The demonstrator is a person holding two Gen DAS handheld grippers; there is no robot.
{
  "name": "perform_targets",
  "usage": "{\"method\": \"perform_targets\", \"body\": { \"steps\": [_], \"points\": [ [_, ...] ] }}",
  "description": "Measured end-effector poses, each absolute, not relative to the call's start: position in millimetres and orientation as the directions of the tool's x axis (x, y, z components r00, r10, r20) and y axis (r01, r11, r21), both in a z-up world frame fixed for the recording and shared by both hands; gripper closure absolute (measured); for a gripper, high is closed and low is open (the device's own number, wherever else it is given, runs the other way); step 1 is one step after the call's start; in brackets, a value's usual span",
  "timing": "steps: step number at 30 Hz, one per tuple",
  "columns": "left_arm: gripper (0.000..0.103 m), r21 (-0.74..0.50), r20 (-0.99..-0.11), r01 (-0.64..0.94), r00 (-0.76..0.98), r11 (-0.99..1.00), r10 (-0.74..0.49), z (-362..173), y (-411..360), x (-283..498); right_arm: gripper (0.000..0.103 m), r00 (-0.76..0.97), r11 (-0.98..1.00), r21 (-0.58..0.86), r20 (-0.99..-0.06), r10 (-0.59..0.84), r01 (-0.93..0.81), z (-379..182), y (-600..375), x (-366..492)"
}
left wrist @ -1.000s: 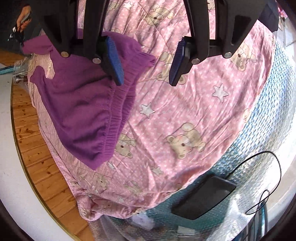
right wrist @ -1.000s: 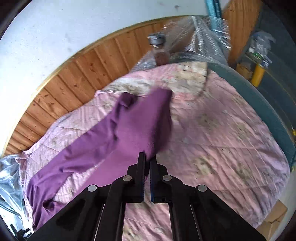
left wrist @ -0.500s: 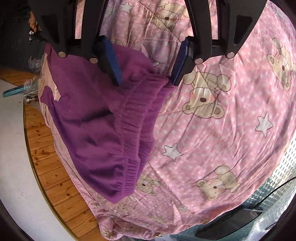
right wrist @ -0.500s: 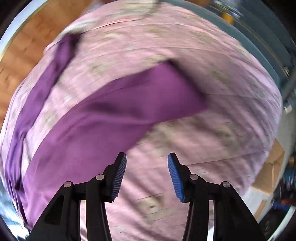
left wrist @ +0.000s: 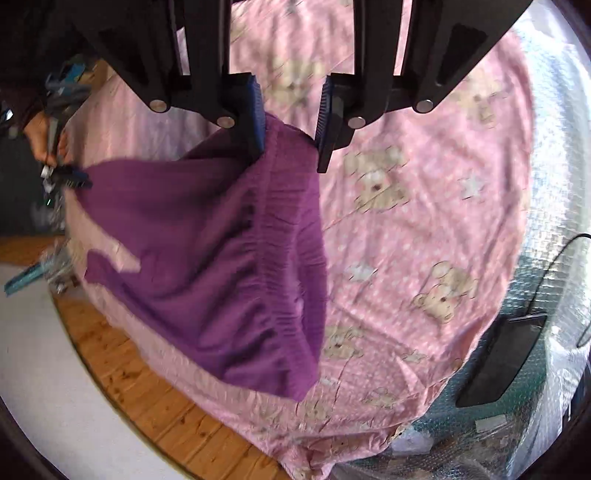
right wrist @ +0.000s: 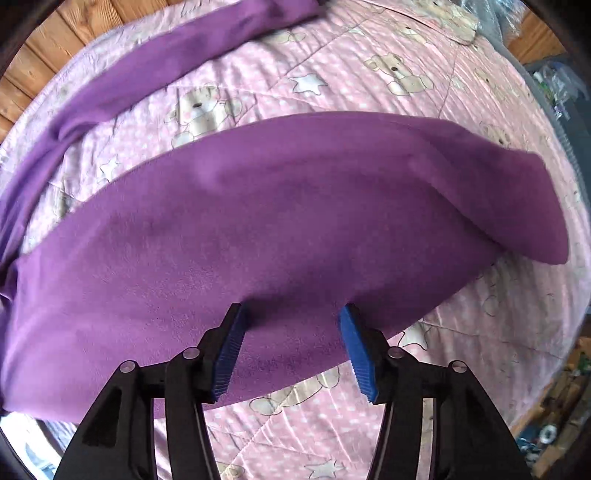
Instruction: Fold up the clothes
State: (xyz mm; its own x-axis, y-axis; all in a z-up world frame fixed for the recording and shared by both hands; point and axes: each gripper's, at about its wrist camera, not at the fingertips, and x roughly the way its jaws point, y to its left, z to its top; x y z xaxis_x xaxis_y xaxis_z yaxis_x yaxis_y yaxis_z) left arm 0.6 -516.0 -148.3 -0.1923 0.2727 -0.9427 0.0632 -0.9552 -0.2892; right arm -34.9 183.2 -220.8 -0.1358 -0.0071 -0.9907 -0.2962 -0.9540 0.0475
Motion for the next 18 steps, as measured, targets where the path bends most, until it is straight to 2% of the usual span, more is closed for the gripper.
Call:
{"method": "perform_targets", "body": {
  "steps": [2,4,5,8,9,13,16,18],
  "points": [
    [0.072,-0.259,-0.964,0.070,-0.078,-0.963,0.253,-171.0,-529.9,9.1,0.049,-0.131,-0.956,0.058,-0.991,-0.021,-0.289,-218.6,189.7,-26.3],
    [0.070,-0.146,-0.989,0.077,-0.012,-0.986,0.145,-192.3,-532.7,10.7,0.049,-0.133,-0.949,0.081,-0.990,-0.042,-0.305,-213.2,202.0,-18.8],
    [0.070,-0.127,-0.992,0.101,-0.005,-0.987,0.127,-198.1,-535.3,11.0,0.049,-0.149,-0.937,0.085,-0.988,-0.036,-0.340,-206.5,215.9,-14.7],
    [0.070,-0.366,-0.930,0.233,-0.136,-0.901,0.343,-195.0,-554.7,20.7,0.047,-0.193,-0.893,0.089,-0.981,-0.002,-0.440,-188.0,261.6,-4.7],
    [0.069,-0.403,-0.913,0.276,-0.186,-0.873,0.363,-191.3,-563.0,26.4,0.046,-0.197,-0.882,0.073,-0.980,0.023,-0.465,-183.9,276.0,-3.0],
    [0.069,-0.343,-0.934,0.402,-0.246,-0.849,0.261,-174.0,-581.8,46.6,0.045,-0.215,-0.848,0.033,-0.972,0.096,-0.528,-177.9,331.0,-3.3],
    [0.069,-0.336,-0.935,0.422,-0.260,-0.842,0.243,-158.7,-572.0,54.2,0.044,-0.225,-0.820,-0.010,-0.960,0.168,-0.572,-177.5,365.4,-9.8],
    [0.068,-0.324,-0.938,0.421,-0.263,-0.847,0.227,-149.2,-553.4,53.8,0.043,-0.247,-0.826,0.007,-0.956,0.160,-0.564,-182.7,391.9,-22.5]
  ]
}}
